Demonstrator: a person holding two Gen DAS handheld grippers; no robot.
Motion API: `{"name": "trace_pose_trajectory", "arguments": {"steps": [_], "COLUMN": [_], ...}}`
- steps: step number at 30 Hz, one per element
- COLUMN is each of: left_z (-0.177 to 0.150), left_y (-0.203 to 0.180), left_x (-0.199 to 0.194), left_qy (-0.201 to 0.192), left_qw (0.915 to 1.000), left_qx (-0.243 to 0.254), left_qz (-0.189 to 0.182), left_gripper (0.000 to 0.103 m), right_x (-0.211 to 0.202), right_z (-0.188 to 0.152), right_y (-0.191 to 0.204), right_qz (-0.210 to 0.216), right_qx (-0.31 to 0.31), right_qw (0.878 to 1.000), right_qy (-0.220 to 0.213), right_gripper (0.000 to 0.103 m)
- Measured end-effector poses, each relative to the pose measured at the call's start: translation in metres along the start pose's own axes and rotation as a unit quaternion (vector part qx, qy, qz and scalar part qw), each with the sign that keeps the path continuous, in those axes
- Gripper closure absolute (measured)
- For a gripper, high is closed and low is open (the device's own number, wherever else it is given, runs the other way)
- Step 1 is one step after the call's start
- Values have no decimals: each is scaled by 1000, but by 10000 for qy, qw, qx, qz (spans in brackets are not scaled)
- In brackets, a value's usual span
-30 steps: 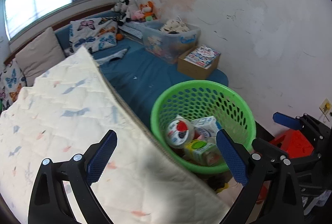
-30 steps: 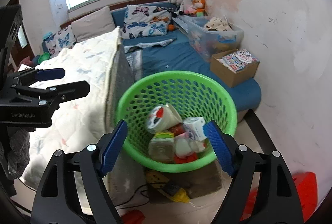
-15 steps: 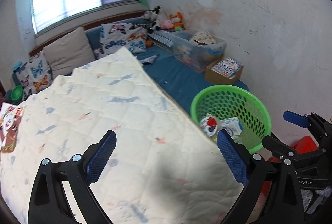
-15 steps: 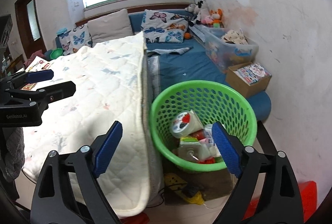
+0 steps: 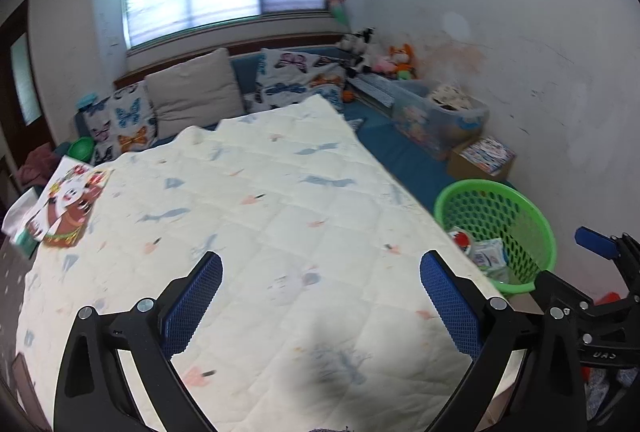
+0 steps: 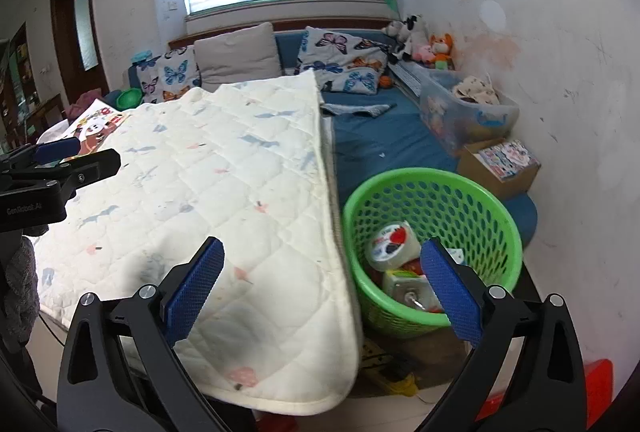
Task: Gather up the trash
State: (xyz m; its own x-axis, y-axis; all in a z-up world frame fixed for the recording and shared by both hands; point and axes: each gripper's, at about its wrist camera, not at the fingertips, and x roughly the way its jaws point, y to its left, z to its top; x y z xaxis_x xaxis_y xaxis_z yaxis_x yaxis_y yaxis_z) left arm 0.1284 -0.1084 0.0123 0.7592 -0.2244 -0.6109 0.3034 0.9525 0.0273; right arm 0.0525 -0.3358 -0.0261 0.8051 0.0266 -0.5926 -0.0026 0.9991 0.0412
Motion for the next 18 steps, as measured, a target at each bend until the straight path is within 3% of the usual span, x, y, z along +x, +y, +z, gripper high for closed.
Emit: {"name": "trace_pose_trajectory", "arguments": {"steps": [18], "left_z": [-29], "left_y": [65], "left_x": [-37], "left_qy": [-239], "left_qw": [9948], "left_qx": [-752], "left_qz": [649], "left_gripper": [7], "right_x": [-2], "right_z": [1], "right_y": [49], "right_qz": [186], "right_qx": [-334], "right_qw": [9992], "right_qy": [-72], "right_gripper": [5]}}
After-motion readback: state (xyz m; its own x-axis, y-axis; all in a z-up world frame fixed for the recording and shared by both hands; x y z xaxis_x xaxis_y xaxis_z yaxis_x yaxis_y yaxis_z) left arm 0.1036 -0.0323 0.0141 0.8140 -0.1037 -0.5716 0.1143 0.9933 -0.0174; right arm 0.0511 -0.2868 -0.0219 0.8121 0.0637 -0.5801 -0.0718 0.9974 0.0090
